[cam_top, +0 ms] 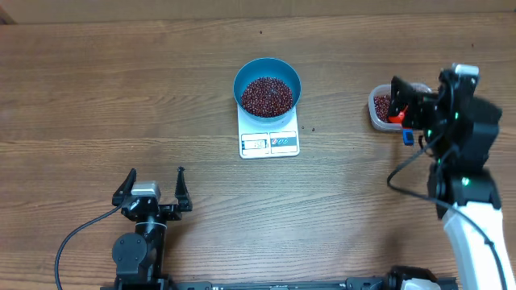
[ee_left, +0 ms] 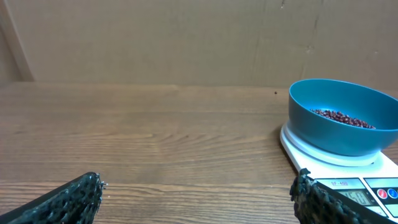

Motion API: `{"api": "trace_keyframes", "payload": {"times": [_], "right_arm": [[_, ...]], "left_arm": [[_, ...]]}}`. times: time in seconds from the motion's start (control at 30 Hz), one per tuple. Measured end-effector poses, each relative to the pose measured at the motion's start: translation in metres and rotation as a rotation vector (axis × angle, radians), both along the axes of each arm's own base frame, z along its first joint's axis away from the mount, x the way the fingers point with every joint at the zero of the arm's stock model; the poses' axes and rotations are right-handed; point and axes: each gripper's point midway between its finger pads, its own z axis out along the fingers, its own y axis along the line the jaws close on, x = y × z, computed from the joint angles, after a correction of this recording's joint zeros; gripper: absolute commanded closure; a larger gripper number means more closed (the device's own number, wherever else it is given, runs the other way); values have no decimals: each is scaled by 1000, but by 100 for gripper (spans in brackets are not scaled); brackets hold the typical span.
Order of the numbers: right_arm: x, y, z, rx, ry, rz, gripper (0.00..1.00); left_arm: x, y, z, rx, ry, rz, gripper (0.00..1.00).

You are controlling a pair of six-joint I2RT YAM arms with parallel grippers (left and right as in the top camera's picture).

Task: Scoop item into bowl and weigh 150g on scale

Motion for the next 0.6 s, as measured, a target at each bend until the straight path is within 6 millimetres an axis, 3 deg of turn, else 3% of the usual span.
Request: {"api": "trace_keyframes", "payload": {"times": [0.6], "right_arm": [[-75,6,-26,99,-333,-41,0]], "left_arm": [[0,0,0,0,0,0,0]]}}
